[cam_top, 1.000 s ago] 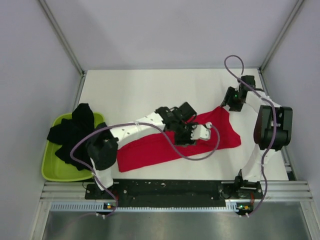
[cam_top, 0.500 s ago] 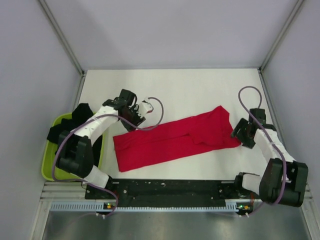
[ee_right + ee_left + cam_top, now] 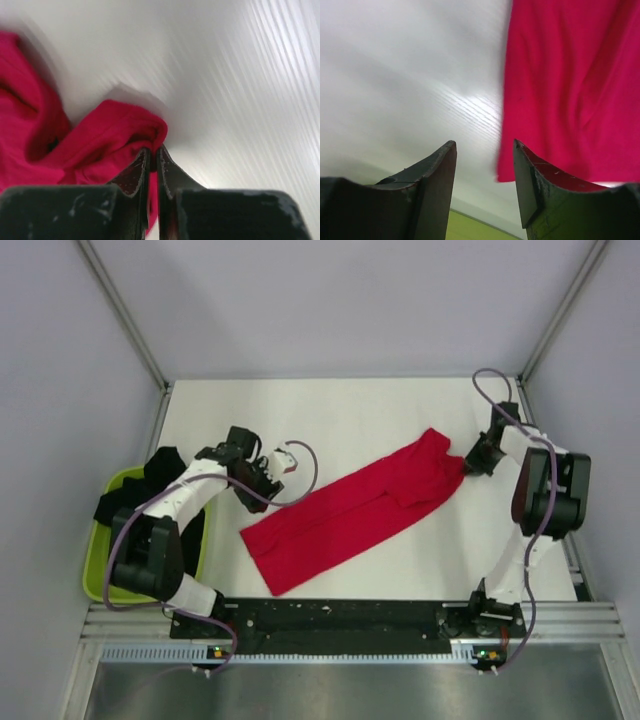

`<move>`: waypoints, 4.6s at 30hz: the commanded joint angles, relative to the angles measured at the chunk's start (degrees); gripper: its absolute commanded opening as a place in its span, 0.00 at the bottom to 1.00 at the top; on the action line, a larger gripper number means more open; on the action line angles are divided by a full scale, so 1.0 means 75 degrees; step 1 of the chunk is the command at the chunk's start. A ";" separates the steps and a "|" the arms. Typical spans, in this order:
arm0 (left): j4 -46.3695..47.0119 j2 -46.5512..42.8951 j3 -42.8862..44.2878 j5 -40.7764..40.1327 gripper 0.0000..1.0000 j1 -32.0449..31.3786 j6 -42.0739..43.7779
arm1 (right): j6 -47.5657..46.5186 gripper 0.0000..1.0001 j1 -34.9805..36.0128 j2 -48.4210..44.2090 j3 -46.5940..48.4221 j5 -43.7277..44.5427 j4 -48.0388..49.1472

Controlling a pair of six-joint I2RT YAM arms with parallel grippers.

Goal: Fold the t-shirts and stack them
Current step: Rotate the tshirt 90 degrees, then grab the bottom of the folded rectangular tshirt with both arms, then fold the folded rectangular tshirt in 1/3 of the way, then grab one side of the 2/3 rectangular tshirt with both arms

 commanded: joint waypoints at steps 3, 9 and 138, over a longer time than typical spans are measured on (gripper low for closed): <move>0.0217 0.0199 -0.0261 0.0824 0.55 -0.0003 0.0136 | -0.0011 0.00 0.0044 0.4418 0.6200 -0.1218 -0.0422; 0.0334 0.0575 -0.0459 0.1294 0.56 -0.1149 0.0136 | -0.0011 0.47 0.0197 0.6956 1.1002 -0.1854 -0.1105; 0.1295 0.3879 0.3618 0.0931 0.71 -0.3425 0.3019 | -1.2245 0.52 0.4240 -0.3990 -0.3691 -0.2884 0.1800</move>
